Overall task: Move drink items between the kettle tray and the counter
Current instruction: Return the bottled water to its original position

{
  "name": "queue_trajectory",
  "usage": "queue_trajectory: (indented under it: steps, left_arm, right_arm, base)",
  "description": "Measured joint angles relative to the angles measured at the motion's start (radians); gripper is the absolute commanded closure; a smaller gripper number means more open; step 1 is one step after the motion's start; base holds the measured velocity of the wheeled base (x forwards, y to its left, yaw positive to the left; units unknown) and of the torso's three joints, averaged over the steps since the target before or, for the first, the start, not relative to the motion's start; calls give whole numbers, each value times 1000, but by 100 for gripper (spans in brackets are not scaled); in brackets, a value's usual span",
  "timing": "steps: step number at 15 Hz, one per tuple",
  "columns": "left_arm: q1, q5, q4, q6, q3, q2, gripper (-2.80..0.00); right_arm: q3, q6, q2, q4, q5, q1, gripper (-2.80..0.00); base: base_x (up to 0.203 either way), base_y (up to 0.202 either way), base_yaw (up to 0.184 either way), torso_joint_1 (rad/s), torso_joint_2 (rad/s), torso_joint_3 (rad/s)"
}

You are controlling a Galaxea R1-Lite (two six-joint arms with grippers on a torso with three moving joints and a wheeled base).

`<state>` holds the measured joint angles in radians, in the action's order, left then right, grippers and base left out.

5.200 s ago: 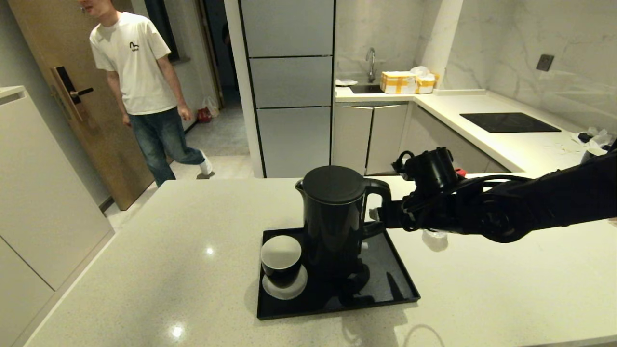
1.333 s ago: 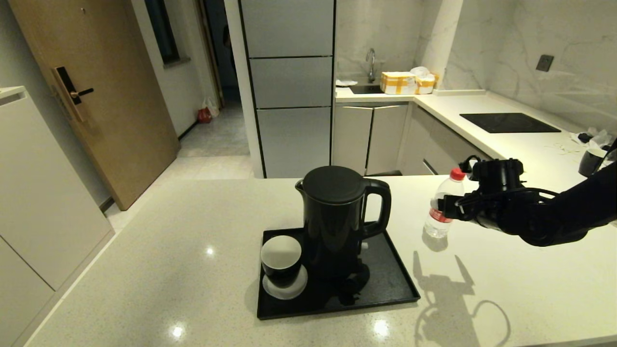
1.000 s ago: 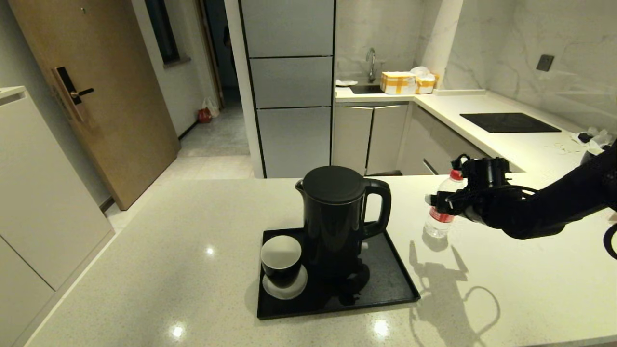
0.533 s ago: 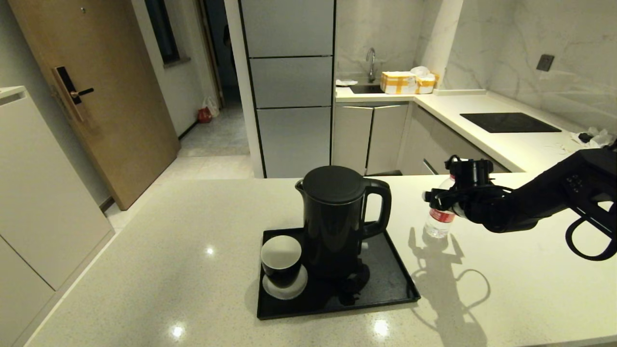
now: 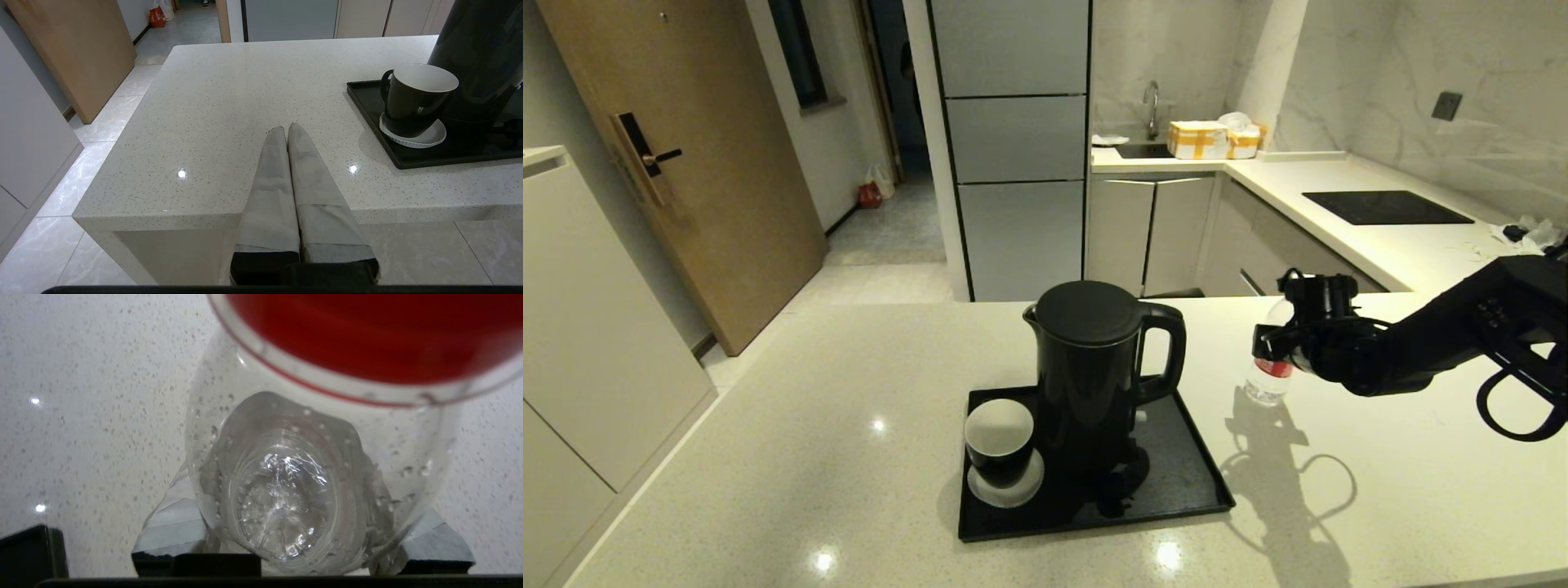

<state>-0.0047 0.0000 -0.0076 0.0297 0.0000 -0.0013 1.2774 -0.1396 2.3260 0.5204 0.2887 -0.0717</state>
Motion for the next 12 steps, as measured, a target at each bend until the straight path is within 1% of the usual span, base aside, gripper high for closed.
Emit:
queue_trajectory:
  steps: [3,5,7,9,11,12]
  left_arm:
    - [0,0,0,-1,0,0,0]
    - [0,0,0,0,0,0,0]
    - [0,0,0,0,0,0,0]
    - [0,0,0,1,0,0,0]
    - [0,0,0,0,0,0,0]
    - [0,0,0,0,0,0,0]
  right_arm:
    - [-121,-18,-109,-10,-9,-15,0]
    - [-226,-35,-216,-7,-13,-51,0]
    - [-346,-71,-340,-8,-14,-136,0]
    - [-445,-112,-439,-10,-6,-246,0]
    - [-524,-158,-515,-7,26,-357,0]
    - [-546,-179,-536,-6,36,-398,0]
  base:
    - [0,0,0,0,0,0]
    - [0,0,0,0,0,0]
    - [0,0,0,0,0,0]
    - [0,0,0,0,0,0]
    - [0,0,0,0,0,0]
    - [0,0,0,0,0,0]
